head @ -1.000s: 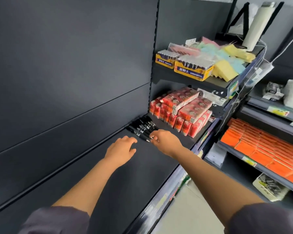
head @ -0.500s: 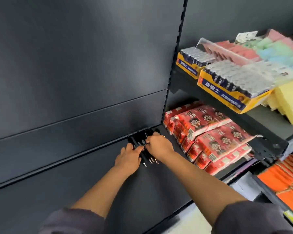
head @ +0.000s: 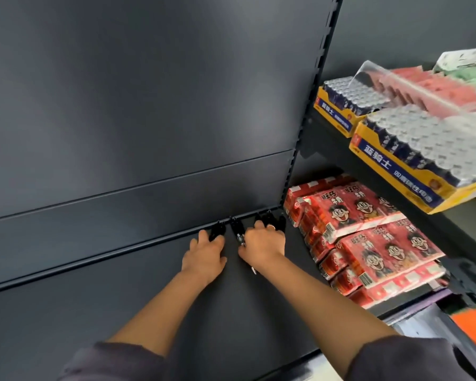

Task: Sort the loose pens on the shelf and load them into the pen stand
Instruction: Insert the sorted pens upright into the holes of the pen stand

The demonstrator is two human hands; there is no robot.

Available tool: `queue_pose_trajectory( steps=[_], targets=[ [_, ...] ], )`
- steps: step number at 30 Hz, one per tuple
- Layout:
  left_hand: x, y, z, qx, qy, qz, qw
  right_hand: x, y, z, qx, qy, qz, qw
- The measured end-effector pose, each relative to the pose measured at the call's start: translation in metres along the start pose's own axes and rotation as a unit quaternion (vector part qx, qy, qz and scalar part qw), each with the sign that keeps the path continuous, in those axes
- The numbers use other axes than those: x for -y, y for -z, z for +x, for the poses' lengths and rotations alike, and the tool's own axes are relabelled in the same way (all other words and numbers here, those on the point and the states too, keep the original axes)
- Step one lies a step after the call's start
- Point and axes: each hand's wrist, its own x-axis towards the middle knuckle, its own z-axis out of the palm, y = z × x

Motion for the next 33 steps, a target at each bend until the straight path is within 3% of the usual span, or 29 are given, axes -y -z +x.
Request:
queue_pose_trajectory(
  steps=[11,15,19,22,26,28,33],
  targets=[
    [0.031,-0.002,-0.012,-0.032,0.021,-0.012,0.999,0.037,-0.007,-0.011,0.027,0.016,-0.099,0.995],
    [0.05,0.004,-0.014,-0.011,0.023,-0.217,0.976,0.05,0.002,-0.02,0.036,-0.022,-0.034,0.999],
    [0.061,0.018,-0.023,0.026,0.084,-0.437,0.895,0.064,0.022,-0.032,0.052,-0.076,0.122,0.988],
    [0.066,0.028,-0.032,0.041,0.091,-0.498,0.861,0.075,0.033,-0.043,0.068,-0.094,0.287,0.951],
    [0.071,0.043,-0.049,0.029,0.066,-0.553,0.83,0.097,0.046,-0.058,0.098,-0.101,0.506,0.851],
    [0.078,0.051,-0.06,0.008,0.048,-0.582,0.812,0.109,0.053,-0.067,0.124,-0.086,0.557,0.817],
    [0.102,0.063,-0.097,-0.057,0.047,-0.647,0.759,0.134,0.064,-0.092,0.186,-0.017,0.601,0.777]
  ],
)
